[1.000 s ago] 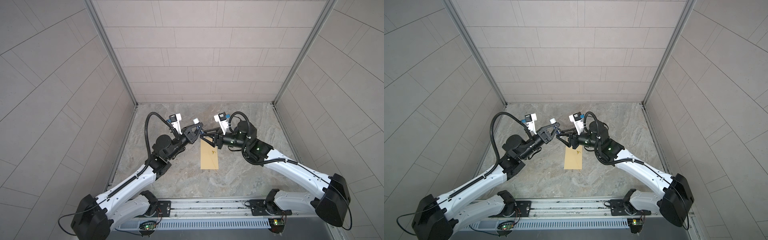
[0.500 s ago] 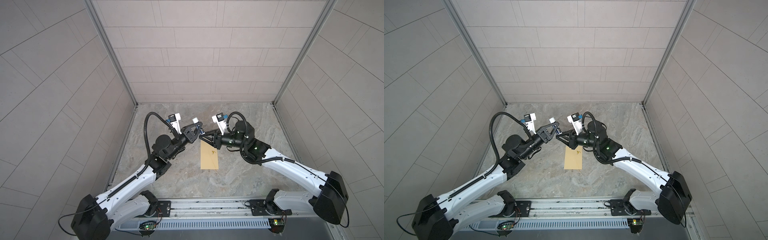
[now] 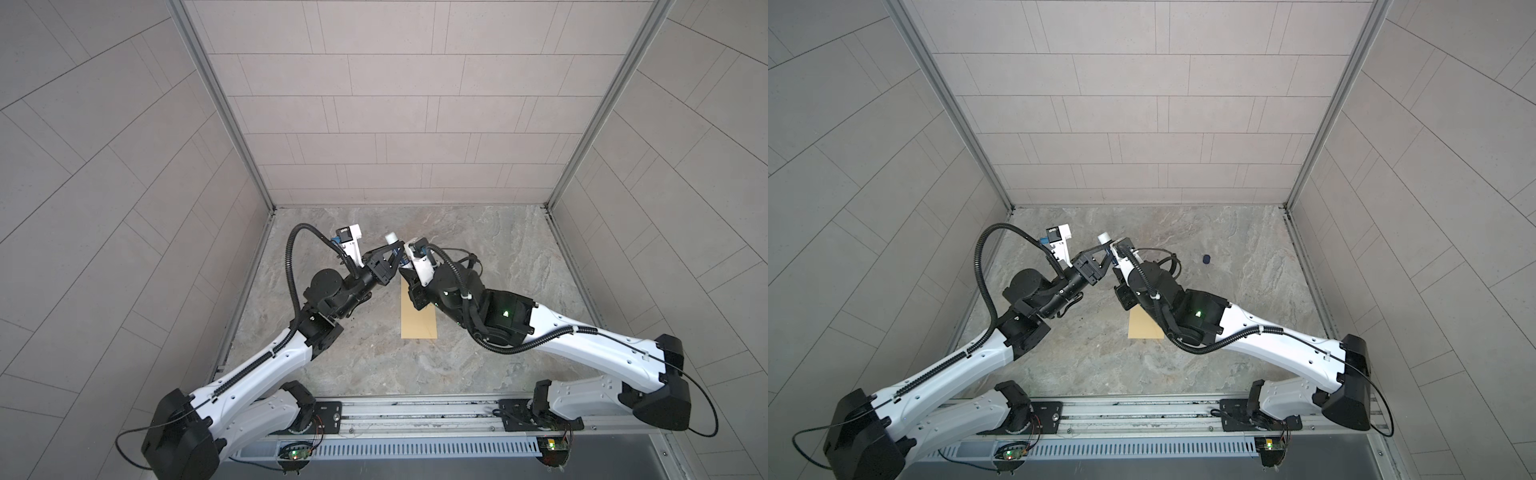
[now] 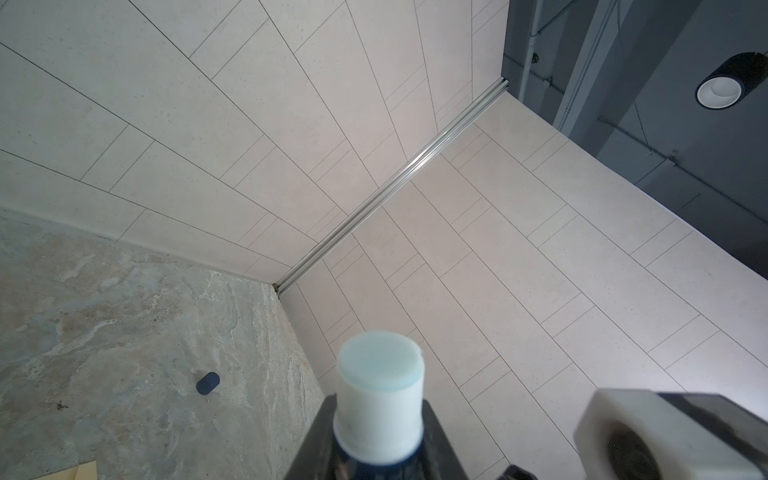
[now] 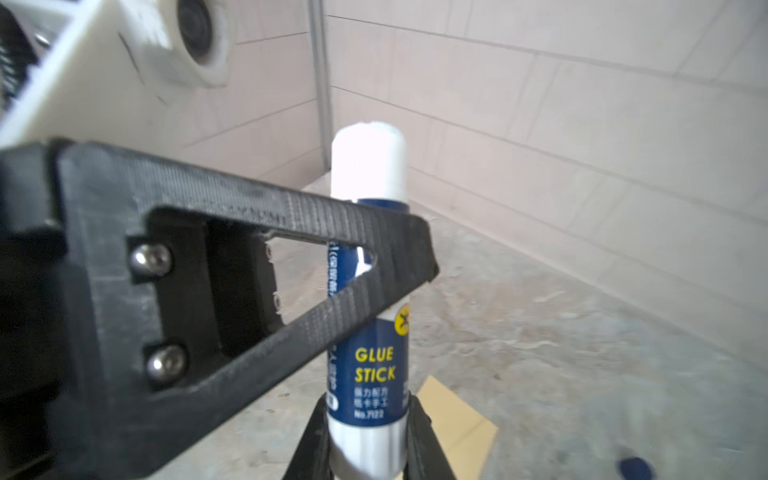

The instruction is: Place the letter into the envelope and seal it

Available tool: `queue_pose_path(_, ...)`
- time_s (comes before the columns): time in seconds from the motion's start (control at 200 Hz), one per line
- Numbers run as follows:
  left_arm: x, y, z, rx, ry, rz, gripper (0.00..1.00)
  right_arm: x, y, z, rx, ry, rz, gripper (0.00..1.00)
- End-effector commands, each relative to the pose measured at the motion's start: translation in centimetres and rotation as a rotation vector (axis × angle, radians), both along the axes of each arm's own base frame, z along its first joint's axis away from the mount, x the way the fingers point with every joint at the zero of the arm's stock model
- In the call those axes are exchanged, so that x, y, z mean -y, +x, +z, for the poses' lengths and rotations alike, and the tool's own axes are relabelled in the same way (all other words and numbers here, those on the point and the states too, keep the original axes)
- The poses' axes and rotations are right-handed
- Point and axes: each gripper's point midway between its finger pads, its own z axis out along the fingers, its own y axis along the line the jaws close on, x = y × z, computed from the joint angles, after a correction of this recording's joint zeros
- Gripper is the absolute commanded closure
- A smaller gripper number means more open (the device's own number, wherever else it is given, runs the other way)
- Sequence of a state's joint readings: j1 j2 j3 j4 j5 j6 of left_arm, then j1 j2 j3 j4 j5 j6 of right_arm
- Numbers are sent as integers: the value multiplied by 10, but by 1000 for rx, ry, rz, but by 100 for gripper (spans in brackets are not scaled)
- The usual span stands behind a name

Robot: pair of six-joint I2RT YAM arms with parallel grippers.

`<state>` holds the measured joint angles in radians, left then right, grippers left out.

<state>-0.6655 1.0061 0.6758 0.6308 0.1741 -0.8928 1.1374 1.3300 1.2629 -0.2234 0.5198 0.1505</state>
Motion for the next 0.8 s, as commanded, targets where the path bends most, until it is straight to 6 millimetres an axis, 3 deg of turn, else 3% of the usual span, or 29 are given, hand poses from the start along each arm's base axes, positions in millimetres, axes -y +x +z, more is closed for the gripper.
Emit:
queue_pose_path(0.0,2,10,-35,-73,105,32,100,33,7,44,237,-164,-268,100)
queue_pose_path(0.215,2,10,-34,-75,102,33,100,21,-1,39,287,-229,-249,93)
queue_pose_path(0.355,2,9,-27,-59,92,29,100,17,-5,33,219,-100,-91,71)
queue_pose_path(0.5,2,4,-14,-34,74,16,100,18,-5,20,12,170,172,41)
queue_pose_path(0.61,1,1,-4,-15,60,5,100,24,-6,15,-110,321,312,38)
queue_pose_path(0.795,3,-3,6,1,37,-18,100,17,-10,9,-235,409,448,38)
